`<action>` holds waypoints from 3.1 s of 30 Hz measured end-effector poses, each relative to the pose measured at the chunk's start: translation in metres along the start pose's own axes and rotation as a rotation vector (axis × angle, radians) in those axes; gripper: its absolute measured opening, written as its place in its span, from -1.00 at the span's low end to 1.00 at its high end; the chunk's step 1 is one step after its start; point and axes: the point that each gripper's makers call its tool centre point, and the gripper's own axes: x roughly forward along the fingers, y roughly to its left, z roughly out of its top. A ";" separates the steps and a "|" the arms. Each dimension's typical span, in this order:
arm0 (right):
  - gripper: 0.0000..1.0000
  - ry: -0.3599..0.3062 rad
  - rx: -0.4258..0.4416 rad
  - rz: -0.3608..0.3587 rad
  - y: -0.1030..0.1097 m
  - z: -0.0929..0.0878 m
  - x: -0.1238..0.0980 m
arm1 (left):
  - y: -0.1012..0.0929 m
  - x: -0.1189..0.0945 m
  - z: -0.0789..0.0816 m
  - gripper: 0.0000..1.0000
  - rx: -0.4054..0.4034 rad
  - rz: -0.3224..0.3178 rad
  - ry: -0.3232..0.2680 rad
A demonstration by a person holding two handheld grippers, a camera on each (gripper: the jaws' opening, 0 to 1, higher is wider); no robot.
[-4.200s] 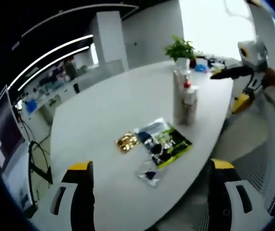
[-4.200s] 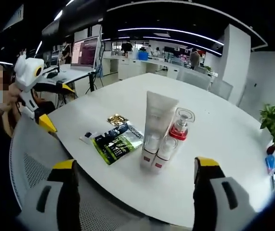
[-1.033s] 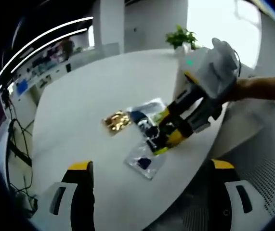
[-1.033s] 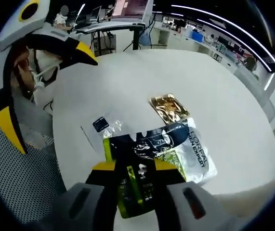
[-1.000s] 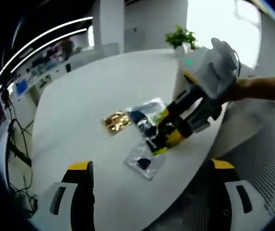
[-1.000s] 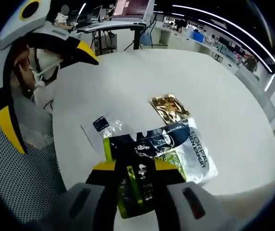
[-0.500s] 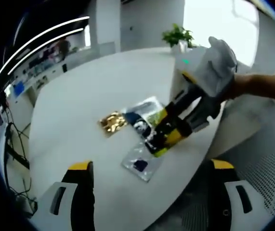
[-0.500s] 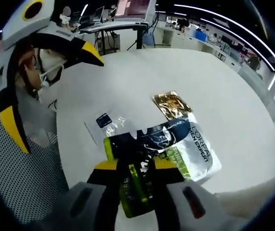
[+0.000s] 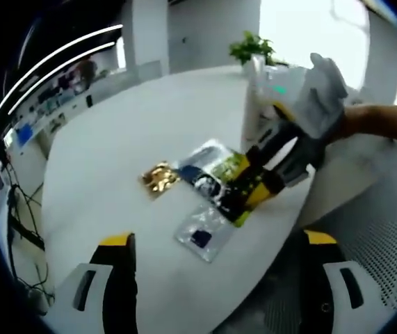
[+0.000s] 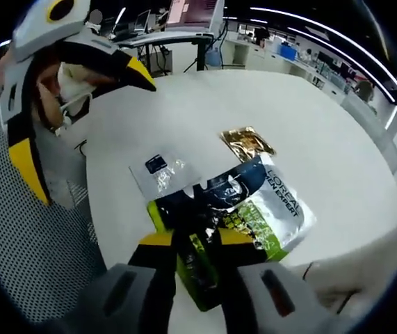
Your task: Arrange the skincare products in the storage area until every visible bottle or jar stands upright without overlapping.
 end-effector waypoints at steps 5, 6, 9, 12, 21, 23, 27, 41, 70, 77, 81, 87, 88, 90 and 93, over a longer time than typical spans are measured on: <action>-0.57 -0.002 0.000 -0.006 0.005 -0.002 -0.002 | -0.001 0.002 0.004 0.90 0.016 -0.006 0.001; -0.58 -0.001 -0.009 -0.009 0.006 -0.003 -0.003 | -0.003 0.003 0.004 0.90 0.025 -0.010 0.004; -0.58 0.005 -0.009 -0.004 0.005 -0.002 -0.002 | -0.005 0.005 0.006 0.90 0.030 -0.017 0.006; -0.53 0.021 -0.006 -0.007 0.004 -0.001 -0.002 | -0.007 0.007 0.008 0.90 0.037 -0.022 0.005; -0.31 -0.062 0.044 -0.116 -0.020 0.008 -0.011 | -0.005 0.004 0.005 0.90 0.033 -0.013 0.009; -0.23 -0.054 0.058 -0.121 -0.025 0.007 -0.008 | -0.006 0.005 0.003 0.90 0.030 -0.016 0.014; -0.09 -0.019 0.057 -0.124 -0.027 0.002 0.002 | -0.008 0.006 0.003 0.90 0.030 -0.020 0.015; -0.14 -0.026 0.176 -0.123 -0.024 -0.004 0.001 | -0.009 0.012 0.005 0.89 0.041 -0.036 0.019; -0.12 -0.021 0.188 -0.119 -0.023 -0.022 -0.014 | -0.014 0.009 0.004 0.89 0.051 -0.044 0.019; -0.12 -0.032 0.182 -0.117 -0.023 -0.023 -0.015 | -0.015 0.009 0.004 0.89 0.057 -0.047 0.022; -0.10 -0.028 0.179 -0.112 -0.024 -0.024 -0.015 | -0.015 0.007 0.005 0.89 0.060 -0.042 0.018; -0.09 -0.020 0.185 -0.115 -0.024 -0.024 -0.015 | -0.016 0.006 0.009 0.89 0.075 -0.041 0.014; -0.09 -0.020 0.186 -0.116 -0.024 -0.024 -0.015 | -0.016 0.006 0.010 0.90 0.078 -0.041 0.012; -0.09 -0.016 0.191 -0.117 -0.024 -0.024 -0.015 | -0.016 0.005 0.012 0.91 0.081 -0.036 0.008; -0.09 -0.012 0.187 -0.116 -0.024 -0.024 -0.014 | -0.017 0.003 0.014 0.91 0.088 -0.033 0.002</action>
